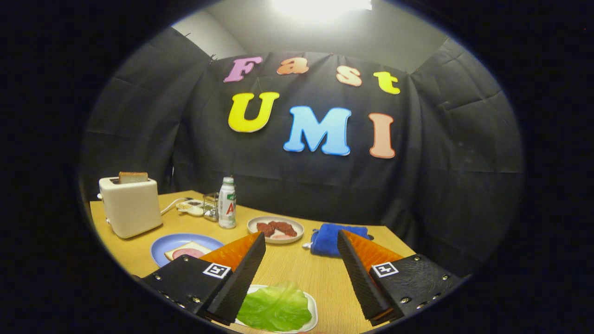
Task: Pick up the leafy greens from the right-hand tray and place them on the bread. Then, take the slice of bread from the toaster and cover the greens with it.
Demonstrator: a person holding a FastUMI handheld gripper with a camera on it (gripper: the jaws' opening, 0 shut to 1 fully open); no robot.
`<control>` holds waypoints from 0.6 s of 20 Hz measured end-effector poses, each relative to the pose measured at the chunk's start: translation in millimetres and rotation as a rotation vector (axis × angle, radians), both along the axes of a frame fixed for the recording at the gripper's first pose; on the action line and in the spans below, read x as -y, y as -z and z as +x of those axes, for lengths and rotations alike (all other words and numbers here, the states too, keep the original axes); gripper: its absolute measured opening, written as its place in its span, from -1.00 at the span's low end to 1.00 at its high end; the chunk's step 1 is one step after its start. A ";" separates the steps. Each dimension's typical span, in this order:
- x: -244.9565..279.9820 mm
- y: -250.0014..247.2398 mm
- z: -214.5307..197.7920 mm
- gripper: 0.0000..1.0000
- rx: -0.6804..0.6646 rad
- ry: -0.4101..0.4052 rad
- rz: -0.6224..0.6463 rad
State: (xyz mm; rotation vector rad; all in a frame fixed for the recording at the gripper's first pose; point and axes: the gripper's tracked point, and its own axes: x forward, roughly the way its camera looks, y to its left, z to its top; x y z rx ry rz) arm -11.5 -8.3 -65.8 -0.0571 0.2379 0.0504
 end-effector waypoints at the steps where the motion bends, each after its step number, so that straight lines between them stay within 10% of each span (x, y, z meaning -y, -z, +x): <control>1: -2.5 15.5 -1.9 0.90 -0.058 -0.018 -0.008; 12: -31.4 126.0 -24.1 0.91 -0.455 -0.161 -0.015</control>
